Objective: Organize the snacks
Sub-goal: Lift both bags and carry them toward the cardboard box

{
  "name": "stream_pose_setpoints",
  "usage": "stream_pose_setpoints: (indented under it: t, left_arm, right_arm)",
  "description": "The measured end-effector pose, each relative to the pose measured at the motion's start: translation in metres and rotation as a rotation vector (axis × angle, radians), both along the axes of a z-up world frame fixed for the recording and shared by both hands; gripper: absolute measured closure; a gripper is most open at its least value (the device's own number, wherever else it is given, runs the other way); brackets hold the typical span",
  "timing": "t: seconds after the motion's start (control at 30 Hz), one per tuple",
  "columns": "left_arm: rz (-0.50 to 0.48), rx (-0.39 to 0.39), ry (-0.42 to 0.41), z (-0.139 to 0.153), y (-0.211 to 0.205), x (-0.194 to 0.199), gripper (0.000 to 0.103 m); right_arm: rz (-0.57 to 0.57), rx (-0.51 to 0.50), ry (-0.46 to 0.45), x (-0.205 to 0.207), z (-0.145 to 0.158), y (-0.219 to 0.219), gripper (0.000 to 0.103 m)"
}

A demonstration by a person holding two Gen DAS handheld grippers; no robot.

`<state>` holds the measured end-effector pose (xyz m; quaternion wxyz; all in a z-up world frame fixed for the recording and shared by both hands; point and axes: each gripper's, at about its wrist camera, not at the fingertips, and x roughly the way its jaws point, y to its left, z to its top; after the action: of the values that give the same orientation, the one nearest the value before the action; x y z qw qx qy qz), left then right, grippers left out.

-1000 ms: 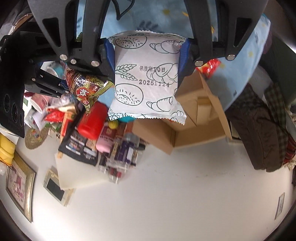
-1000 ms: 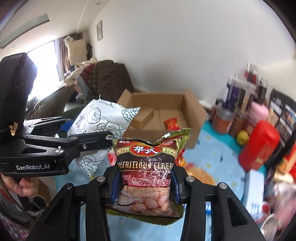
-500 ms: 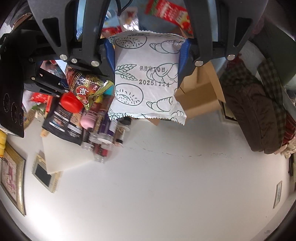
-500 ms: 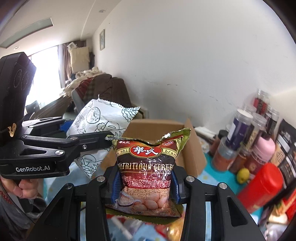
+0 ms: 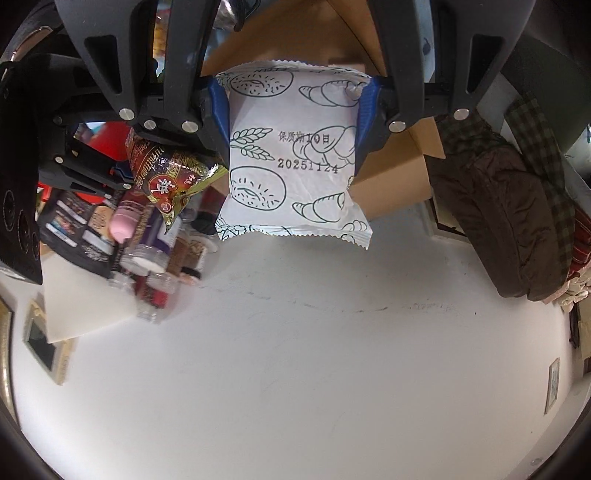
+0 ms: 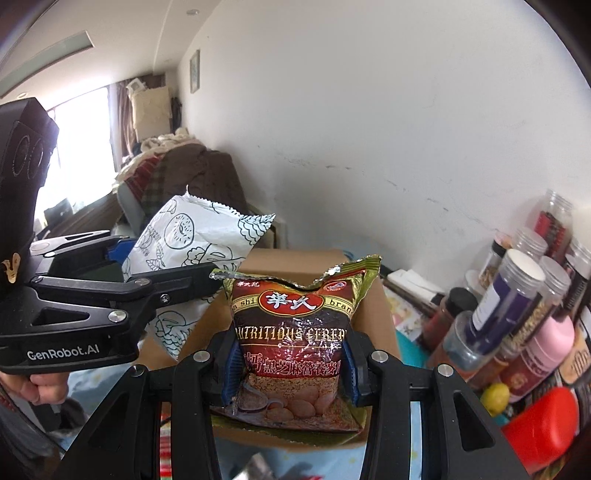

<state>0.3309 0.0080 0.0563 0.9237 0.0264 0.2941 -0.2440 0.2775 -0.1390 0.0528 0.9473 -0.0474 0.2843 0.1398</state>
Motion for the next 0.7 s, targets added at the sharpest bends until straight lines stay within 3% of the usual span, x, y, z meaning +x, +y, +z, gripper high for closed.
stream_pose_setpoints:
  t: [0.37, 0.7]
  left_arm:
    - [0.019, 0.076, 0.095, -0.035, -0.016, 0.053, 0.048]
    - [0.047, 0.135, 0.237, -0.071, -0.023, 0.084, 0.048]
  right_arm:
    - [-0.002, -0.065, 0.105, 0.054, -0.032, 0.007, 0.06]
    - [0.002, -0.106, 0.235, 0.083, -0.063, 0.014, 0.06]
